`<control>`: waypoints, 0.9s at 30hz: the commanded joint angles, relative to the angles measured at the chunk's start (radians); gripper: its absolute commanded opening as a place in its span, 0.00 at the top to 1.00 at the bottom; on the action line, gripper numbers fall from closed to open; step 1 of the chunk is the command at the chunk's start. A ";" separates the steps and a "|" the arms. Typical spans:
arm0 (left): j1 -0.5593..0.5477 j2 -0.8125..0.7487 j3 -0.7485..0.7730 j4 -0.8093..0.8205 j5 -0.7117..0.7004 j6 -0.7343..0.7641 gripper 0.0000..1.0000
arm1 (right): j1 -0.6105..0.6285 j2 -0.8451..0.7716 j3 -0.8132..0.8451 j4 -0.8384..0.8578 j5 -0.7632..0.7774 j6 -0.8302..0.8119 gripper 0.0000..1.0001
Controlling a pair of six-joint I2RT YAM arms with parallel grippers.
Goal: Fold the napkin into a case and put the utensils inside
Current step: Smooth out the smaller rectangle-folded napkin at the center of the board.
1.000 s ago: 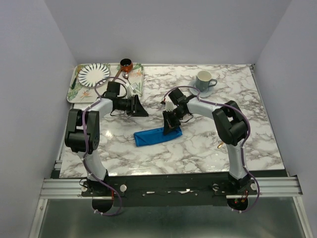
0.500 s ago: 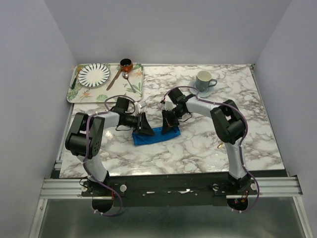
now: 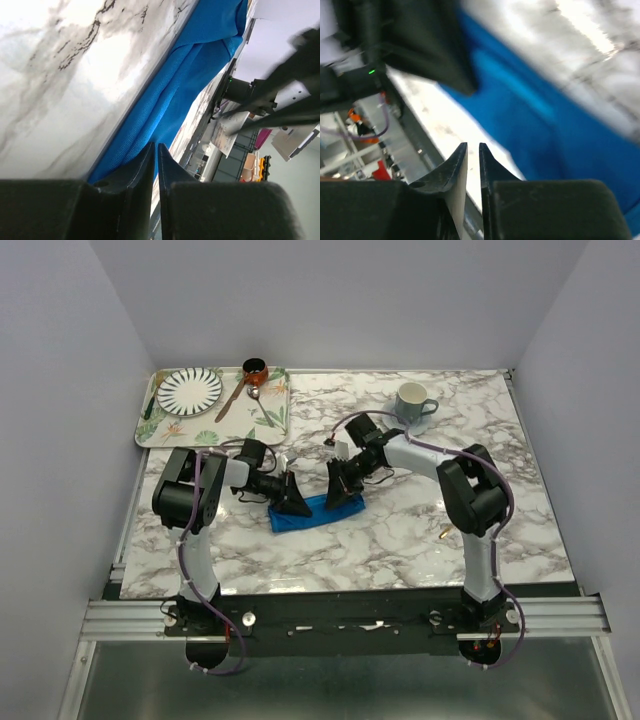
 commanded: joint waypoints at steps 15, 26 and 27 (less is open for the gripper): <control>0.007 0.092 0.103 -0.139 -0.124 0.191 0.79 | -0.123 0.103 -0.113 0.050 -0.168 -0.001 0.76; 0.021 0.004 0.316 -0.470 0.155 0.521 0.68 | -0.147 0.153 -0.136 0.056 -0.066 0.064 0.80; 0.021 -0.019 0.316 -0.499 0.172 0.534 0.68 | -0.146 0.159 -0.134 0.056 -0.066 0.070 0.80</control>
